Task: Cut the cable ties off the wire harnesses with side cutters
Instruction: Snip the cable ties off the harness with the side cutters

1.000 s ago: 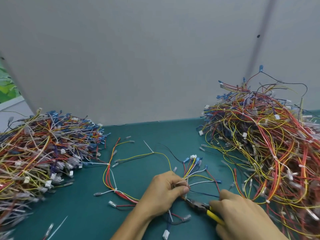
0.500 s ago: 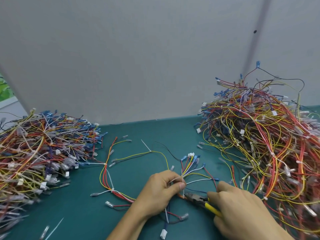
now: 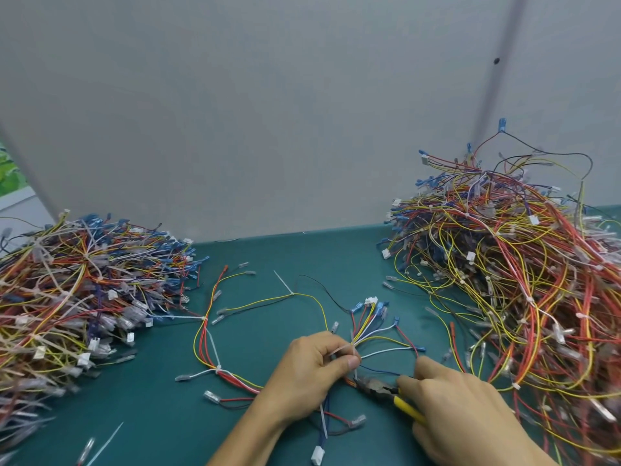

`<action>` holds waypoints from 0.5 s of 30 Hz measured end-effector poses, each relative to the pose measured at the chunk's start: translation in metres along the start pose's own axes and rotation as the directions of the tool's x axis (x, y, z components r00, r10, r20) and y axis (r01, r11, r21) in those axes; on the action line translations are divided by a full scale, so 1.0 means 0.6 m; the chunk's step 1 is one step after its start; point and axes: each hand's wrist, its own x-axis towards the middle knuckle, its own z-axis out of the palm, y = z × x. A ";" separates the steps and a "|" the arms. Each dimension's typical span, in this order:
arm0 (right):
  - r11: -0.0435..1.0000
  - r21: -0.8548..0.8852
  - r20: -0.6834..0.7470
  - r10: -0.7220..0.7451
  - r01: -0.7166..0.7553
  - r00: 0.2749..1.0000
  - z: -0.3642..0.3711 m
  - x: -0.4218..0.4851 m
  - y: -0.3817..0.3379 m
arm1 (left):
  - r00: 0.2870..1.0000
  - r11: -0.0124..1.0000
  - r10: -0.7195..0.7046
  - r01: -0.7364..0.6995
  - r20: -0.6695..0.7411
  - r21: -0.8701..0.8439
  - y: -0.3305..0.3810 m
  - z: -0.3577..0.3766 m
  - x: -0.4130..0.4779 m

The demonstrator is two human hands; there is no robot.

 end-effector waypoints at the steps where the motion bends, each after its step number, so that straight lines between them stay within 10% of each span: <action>1: 1.000 -0.001 -0.001 -0.005 0.005 1.000 0.001 0.000 0.000 | 1.000 1.000 -0.003 0.003 0.000 -0.005 0.000 0.000 0.000; 15: 0.998 -0.036 0.015 -0.052 0.052 0.999 0.010 0.006 0.002 | 0.999 0.997 -0.051 0.052 0.009 -0.062 -0.004 0.000 0.001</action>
